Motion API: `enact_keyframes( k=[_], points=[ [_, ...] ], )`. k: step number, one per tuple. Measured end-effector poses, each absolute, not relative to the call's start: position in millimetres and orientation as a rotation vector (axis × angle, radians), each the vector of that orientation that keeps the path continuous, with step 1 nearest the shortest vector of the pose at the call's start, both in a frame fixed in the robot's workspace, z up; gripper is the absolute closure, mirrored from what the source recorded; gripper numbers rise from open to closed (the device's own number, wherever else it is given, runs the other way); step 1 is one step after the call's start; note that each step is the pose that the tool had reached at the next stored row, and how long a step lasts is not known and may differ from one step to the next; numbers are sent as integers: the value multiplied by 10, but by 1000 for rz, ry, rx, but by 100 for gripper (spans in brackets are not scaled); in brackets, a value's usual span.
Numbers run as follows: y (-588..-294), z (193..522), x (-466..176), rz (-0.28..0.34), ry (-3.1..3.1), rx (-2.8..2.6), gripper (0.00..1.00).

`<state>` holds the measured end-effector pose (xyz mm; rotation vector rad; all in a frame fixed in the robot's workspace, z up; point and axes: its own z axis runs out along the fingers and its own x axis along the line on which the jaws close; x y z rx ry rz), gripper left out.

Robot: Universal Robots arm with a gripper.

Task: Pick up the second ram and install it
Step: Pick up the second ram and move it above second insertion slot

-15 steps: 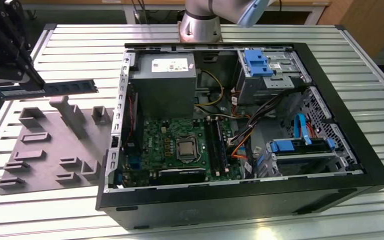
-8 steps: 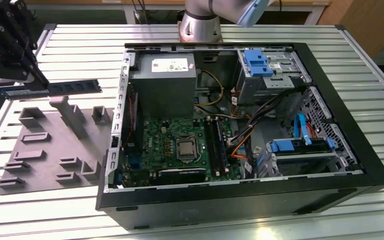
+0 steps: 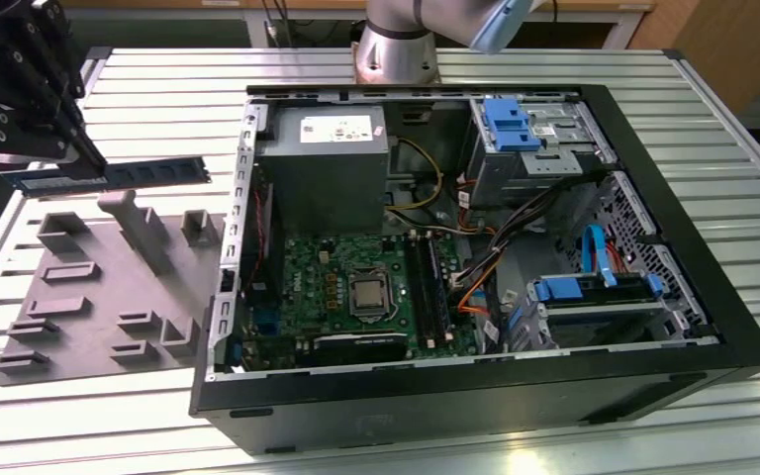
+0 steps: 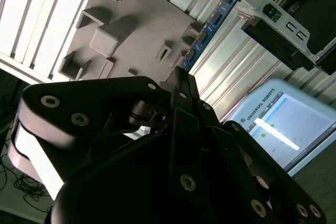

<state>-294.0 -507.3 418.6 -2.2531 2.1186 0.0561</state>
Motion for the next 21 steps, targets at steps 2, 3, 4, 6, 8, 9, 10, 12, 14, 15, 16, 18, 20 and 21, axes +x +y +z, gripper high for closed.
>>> enact_keyframes(
  k=[2, 3, 4, 6, 8, 9, 10, 12, 14, 15, 16, 18, 20, 21],
  points=[
    [-5073, 4186, -2919, 56, 2119, -2253, 88],
    [-5073, 4186, -2910, 56, 2119, -2253, 88],
    [-5073, 4186, -2901, 56, 2118, -2253, 88],
    [-5073, 4186, -2883, 56, 2119, -2253, 88],
    [-5073, 4186, -2860, 56, 2119, -2253, 88],
    [-5073, 4186, -2849, 56, 2119, -2253, 88],
    [-5073, 4186, -2839, 56, 2119, -2253, 88],
    [-5073, 4186, -2814, 56, 2119, -2253, 88],
    [-5073, 4186, -2788, 56, 2118, -2253, 88],
    [-5073, 4186, -2778, 56, 2119, -2253, 88],
    [-5073, 4186, -2768, 56, 2119, -2253, 88],
    [-5073, 4186, -2751, 56, 2119, -2253, 88],
    [-5073, 4186, -2739, 56, 2119, -2253, 88],
    [-5073, 4186, -2732, 56, 2119, -2253, 88]
  ],
)
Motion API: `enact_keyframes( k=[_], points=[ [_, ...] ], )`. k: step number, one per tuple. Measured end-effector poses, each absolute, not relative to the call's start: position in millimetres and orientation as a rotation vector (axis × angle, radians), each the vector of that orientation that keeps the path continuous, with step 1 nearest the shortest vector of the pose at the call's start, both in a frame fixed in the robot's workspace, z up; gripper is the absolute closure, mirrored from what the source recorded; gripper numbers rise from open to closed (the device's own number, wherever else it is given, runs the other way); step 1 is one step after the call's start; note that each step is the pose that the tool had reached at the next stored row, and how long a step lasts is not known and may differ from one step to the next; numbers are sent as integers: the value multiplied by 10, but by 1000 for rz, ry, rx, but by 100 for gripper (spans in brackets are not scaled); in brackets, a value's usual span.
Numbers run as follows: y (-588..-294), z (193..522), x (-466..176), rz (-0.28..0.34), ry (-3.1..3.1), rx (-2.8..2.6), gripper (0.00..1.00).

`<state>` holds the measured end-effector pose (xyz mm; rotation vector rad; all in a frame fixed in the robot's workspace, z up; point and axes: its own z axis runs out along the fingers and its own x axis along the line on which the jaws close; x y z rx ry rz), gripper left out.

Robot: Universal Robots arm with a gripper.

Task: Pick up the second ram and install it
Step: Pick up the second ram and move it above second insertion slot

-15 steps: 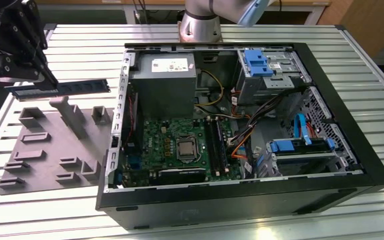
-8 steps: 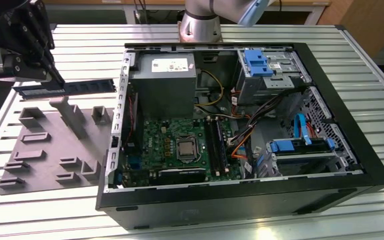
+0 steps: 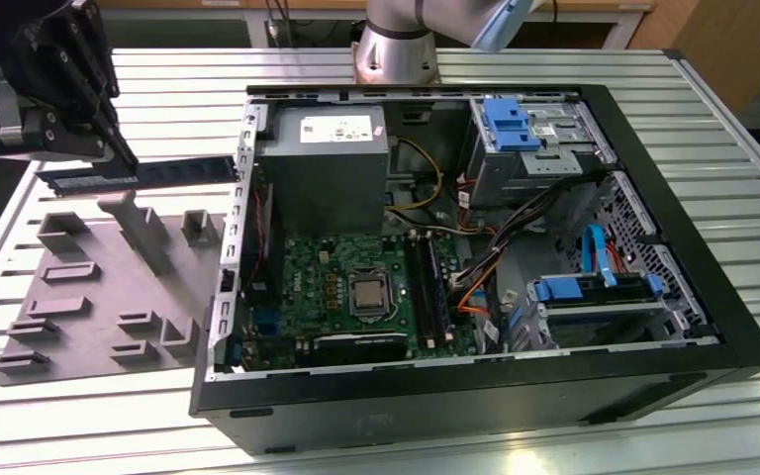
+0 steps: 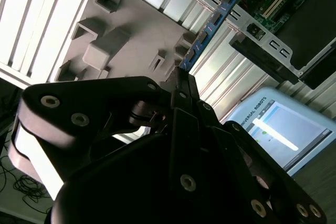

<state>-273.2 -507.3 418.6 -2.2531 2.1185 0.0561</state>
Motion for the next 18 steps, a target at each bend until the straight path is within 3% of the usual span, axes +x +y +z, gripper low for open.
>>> enact_keyframes(
  k=[18],
  points=[
    [-5073, 4186, -2644, 56, 2119, -2253, 88]
  ],
)
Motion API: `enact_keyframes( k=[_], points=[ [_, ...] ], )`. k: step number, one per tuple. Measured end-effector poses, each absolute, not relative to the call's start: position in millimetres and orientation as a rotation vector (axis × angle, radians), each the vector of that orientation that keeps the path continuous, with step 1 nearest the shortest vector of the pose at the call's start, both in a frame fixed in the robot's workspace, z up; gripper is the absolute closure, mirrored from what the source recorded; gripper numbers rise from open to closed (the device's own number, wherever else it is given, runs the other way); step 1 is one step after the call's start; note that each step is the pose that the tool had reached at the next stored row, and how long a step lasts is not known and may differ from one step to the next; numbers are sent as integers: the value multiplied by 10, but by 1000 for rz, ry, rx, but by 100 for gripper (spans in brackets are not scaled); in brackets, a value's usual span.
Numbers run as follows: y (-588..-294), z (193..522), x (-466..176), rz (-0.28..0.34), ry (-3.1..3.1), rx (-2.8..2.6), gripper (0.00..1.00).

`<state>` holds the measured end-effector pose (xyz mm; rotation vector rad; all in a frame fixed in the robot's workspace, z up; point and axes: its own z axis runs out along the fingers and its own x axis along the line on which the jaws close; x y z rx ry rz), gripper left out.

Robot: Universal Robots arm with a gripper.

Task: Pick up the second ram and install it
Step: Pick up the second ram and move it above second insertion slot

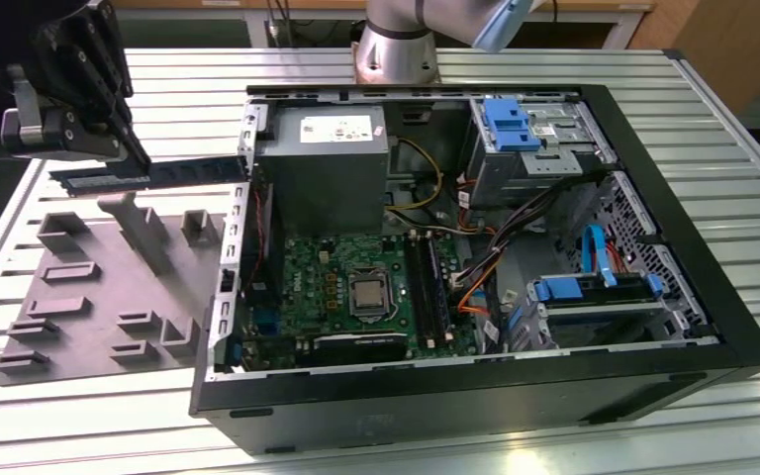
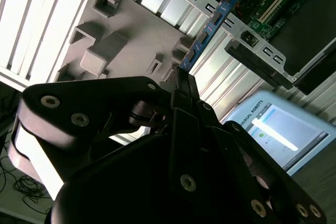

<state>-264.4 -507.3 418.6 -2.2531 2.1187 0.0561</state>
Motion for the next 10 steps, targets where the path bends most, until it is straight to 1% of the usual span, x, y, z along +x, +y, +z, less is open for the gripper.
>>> enact_keyframes(
  k=[10],
  points=[
    [-5073, 4186, -2594, 56, 2119, -2253, 88]
  ],
)
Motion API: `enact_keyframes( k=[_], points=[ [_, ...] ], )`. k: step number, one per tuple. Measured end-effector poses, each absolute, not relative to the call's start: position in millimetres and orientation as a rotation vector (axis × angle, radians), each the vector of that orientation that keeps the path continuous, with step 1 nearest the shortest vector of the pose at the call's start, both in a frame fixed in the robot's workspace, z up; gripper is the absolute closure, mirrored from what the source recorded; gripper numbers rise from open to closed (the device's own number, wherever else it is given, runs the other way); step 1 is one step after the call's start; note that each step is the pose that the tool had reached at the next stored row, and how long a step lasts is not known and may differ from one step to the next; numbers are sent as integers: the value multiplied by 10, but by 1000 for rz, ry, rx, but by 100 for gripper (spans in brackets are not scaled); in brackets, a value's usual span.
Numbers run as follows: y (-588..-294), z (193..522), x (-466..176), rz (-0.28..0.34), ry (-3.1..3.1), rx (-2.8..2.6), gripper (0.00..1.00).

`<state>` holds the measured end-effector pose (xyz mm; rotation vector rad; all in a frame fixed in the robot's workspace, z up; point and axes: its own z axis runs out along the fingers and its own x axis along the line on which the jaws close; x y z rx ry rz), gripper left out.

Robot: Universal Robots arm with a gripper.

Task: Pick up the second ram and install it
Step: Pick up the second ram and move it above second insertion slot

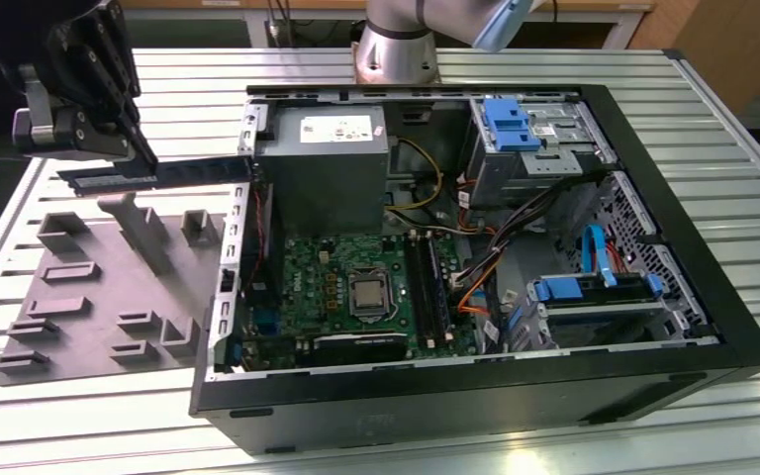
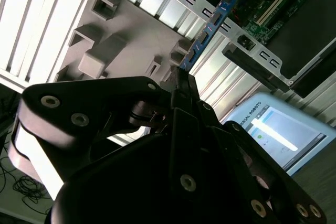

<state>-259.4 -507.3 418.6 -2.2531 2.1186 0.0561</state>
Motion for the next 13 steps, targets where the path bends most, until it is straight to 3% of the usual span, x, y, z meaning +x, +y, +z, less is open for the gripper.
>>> enact_keyframes(
  k=[13],
  points=[
    [-5073, 4186, -2491, 56, 2119, -2253, 88]
  ],
)
